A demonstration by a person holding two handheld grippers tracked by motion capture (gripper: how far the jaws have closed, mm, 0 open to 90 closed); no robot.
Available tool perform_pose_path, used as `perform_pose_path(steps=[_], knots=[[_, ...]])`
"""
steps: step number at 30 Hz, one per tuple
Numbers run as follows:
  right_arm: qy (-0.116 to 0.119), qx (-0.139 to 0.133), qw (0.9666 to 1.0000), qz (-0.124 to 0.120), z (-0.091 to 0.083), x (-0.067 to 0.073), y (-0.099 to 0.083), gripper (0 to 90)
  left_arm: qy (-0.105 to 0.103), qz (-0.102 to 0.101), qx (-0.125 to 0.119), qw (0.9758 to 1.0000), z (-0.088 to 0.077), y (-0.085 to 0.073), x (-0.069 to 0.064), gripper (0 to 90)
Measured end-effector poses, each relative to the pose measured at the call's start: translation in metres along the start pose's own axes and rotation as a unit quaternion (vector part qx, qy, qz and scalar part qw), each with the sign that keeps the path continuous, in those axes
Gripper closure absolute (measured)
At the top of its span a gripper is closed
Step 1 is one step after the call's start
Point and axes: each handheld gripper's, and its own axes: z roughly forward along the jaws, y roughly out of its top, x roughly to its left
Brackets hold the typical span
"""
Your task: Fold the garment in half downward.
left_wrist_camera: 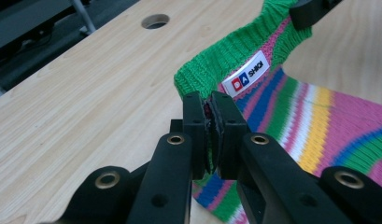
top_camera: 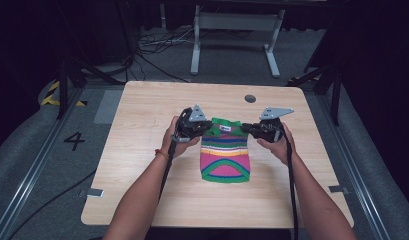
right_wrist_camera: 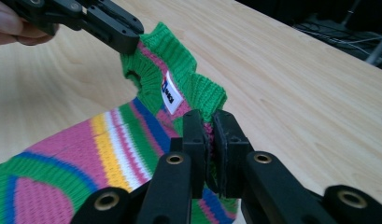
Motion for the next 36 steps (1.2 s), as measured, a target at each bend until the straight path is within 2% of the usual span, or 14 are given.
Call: perform_pose_path(steps=[5, 16, 26, 29, 34, 35, 36], knots=[[0.014, 0.001, 0.9998, -0.010, -0.008, 0.010, -0.008, 84.5, -0.010, 0.028, 0.010, 0.9995, -0.005, -0.003, -0.015, 85.4], [0.046, 0.014, 0.9980, -0.042, -0.026, 0.037, -0.020, 84.4, -0.033, 0.063, 0.016, 0.9974, -0.017, -0.012, -0.039, 85.3], [0.084, 0.037, 0.9937, -0.064, -0.034, 0.061, -0.035, 84.0, -0.060, 0.078, 0.026, 0.9948, -0.028, -0.027, -0.052, 85.4], [0.092, 0.049, 0.9920, -0.071, -0.034, 0.069, -0.041, 84.0, -0.069, 0.088, 0.034, 0.9931, -0.031, -0.032, -0.058, 85.4], [0.105, 0.067, 0.9888, -0.082, -0.034, 0.082, -0.048, 83.8, -0.095, 0.111, 0.063, 0.9873, -0.029, -0.042, -0.073, 85.4], [0.105, 0.067, 0.9888, -0.082, -0.034, 0.082, -0.048, 83.8, -0.095, 0.111, 0.063, 0.9873, -0.029, -0.042, -0.073, 85.4], [0.107, 0.073, 0.9878, -0.087, -0.034, 0.085, -0.049, 83.5, -0.098, 0.118, 0.068, 0.9858, -0.028, -0.044, -0.075, 85.4]])
